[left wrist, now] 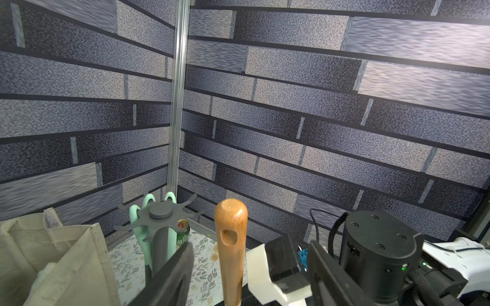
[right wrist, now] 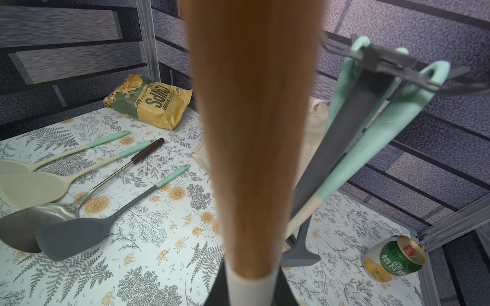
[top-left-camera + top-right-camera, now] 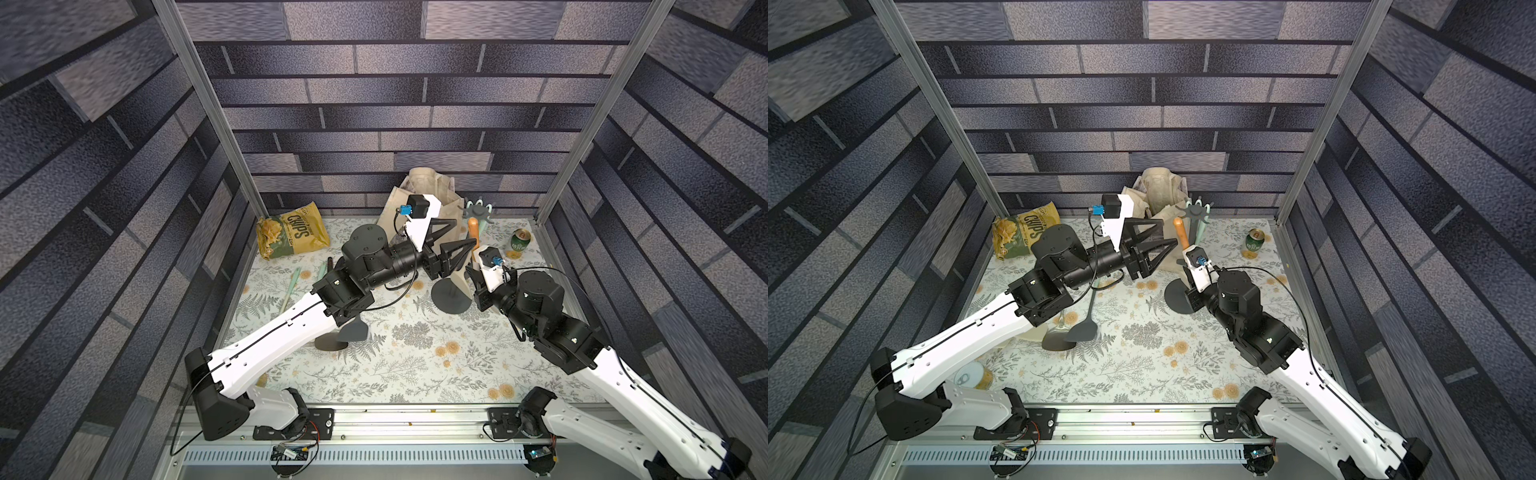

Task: Take the spatula off the kitchen utensil rack
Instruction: Take off the spatula from the rack.

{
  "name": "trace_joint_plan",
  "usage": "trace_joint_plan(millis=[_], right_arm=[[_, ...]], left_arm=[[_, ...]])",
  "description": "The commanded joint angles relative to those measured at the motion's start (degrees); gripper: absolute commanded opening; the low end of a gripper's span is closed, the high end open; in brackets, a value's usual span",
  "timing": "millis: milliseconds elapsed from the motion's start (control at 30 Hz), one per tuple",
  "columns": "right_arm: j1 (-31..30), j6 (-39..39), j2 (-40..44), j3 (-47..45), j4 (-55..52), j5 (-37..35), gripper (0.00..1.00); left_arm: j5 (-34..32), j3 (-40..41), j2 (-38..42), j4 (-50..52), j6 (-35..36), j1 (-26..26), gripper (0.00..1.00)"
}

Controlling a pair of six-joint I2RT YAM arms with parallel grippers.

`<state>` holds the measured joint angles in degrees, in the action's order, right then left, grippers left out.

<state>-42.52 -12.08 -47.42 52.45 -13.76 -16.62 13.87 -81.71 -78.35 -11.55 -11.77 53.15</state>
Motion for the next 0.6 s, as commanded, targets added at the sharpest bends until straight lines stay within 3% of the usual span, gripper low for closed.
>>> trace_joint_plan(millis=[0, 367, 567], right_arm=[[-2.79, -2.39, 0.02, -0.33, 6.94, -6.64, 0.0], [-10.16, -10.86, -5.24, -2.33, 15.28, -19.59, 0.0], [-12.22, -13.15, -5.66, -4.4, 20.74, -25.27, 0.0]], left_arm=[[-6.47, -1.11, -0.84, 0.03, 1.71, 1.07, 0.69], [-13.67, 3.61, 0.29, -8.98, 0.18, 2.58, 0.62], [-13.87, 2.93, -0.14, -7.39, -0.78, 2.52, 0.45]])
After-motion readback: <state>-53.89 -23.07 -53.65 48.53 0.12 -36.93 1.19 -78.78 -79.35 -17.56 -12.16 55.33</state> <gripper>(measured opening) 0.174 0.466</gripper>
